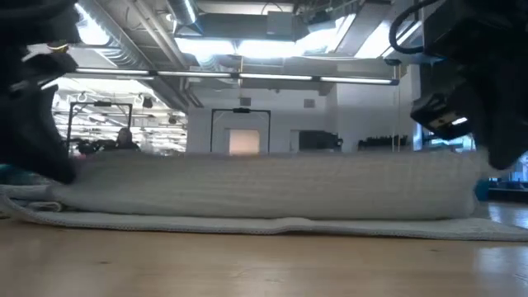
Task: Fold microfiber towels
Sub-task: Fold the top grey microfiber cloth
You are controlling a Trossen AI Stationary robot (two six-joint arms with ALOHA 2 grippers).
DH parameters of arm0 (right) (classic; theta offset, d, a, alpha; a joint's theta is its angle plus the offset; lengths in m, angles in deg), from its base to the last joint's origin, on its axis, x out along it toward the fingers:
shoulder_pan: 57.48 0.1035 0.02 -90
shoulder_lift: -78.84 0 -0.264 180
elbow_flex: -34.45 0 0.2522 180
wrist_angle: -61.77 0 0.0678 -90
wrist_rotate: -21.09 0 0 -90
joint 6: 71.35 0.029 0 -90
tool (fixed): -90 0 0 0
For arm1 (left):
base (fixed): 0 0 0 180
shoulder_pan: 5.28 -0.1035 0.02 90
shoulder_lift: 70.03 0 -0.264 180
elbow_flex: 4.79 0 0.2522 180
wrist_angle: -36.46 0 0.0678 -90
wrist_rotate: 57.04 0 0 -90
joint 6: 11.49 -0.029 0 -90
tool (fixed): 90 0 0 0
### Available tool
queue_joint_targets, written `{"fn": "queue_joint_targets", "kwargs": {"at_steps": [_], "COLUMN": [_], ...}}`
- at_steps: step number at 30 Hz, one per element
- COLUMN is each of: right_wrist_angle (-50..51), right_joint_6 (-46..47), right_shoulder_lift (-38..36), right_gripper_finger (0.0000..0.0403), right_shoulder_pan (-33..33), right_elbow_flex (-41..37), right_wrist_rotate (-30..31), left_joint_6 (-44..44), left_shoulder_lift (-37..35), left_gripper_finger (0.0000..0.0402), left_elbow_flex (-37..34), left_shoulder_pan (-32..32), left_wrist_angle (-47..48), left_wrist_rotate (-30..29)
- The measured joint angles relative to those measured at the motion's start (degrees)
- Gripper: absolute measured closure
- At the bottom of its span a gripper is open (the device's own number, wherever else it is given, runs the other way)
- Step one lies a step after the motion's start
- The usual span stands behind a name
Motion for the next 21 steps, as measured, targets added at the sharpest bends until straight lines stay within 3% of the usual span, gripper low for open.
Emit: {"fn": "queue_joint_targets", "kwargs": {"at_steps": [9,15,18,21], "right_wrist_angle": [-2.3,-4.0,-3.9,-3.6], "right_joint_6": [1.7,1.7,-0.1,-2.2], "right_shoulder_lift": [0.2,0.1,0.1,0.1], "right_gripper_finger": [0.0275,0.0250,0.0251,0.0256], "right_shoulder_pan": [0.0,0.0,-0.1,-1.1], "right_elbow_flex": [0.0,0.0,0.0,0.5], "right_wrist_rotate": [-2.2,-5.0,-4.2,2.0], "left_joint_6": [-4.8,-5.2,-5.3,-5.3], "left_shoulder_lift": [-2.7,-5.5,-6.6,-7.5], "left_gripper_finger": [0.0322,0.0306,0.0306,0.0305], "left_elbow_flex": [2.2,2.4,2.4,2.4], "left_shoulder_pan": [0.0,0.4,0.3,-1.1], "left_wrist_angle": [-0.1,0.2,1.3,2.2], "left_wrist_rotate": [1.5,1.2,-4.4,-14.8]}}
